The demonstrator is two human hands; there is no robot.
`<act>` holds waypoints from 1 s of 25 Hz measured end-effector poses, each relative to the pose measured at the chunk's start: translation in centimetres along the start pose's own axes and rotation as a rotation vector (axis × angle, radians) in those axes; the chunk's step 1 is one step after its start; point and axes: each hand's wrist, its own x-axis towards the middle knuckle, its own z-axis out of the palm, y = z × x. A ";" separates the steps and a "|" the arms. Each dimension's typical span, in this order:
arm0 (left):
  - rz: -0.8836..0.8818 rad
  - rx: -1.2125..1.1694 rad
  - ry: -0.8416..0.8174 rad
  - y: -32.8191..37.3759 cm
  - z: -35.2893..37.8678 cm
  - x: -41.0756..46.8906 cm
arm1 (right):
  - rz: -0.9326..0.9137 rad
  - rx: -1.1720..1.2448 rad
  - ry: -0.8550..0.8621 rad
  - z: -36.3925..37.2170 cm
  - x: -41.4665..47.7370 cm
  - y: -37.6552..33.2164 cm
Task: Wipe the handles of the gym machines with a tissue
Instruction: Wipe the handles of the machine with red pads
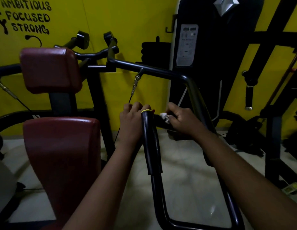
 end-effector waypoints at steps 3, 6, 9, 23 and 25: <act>-0.023 0.060 0.040 0.1 0.4 -0.1 | 0.159 0.034 -0.159 -1.7 0.5 1.8; 0.036 0.208 0.044 0.7 0.9 -0.2 | 0.290 0.225 -0.325 -0.9 2.8 -0.1; 0.055 0.282 0.022 1.4 1.2 0.1 | 0.477 0.491 -0.487 0.0 4.1 -2.8; 0.006 0.152 -0.008 2.0 0.1 0.3 | 0.095 0.179 -0.185 0.7 3.3 -0.5; 0.010 0.155 -0.018 2.2 -0.1 0.2 | -0.041 0.024 -0.018 -0.4 0.3 1.8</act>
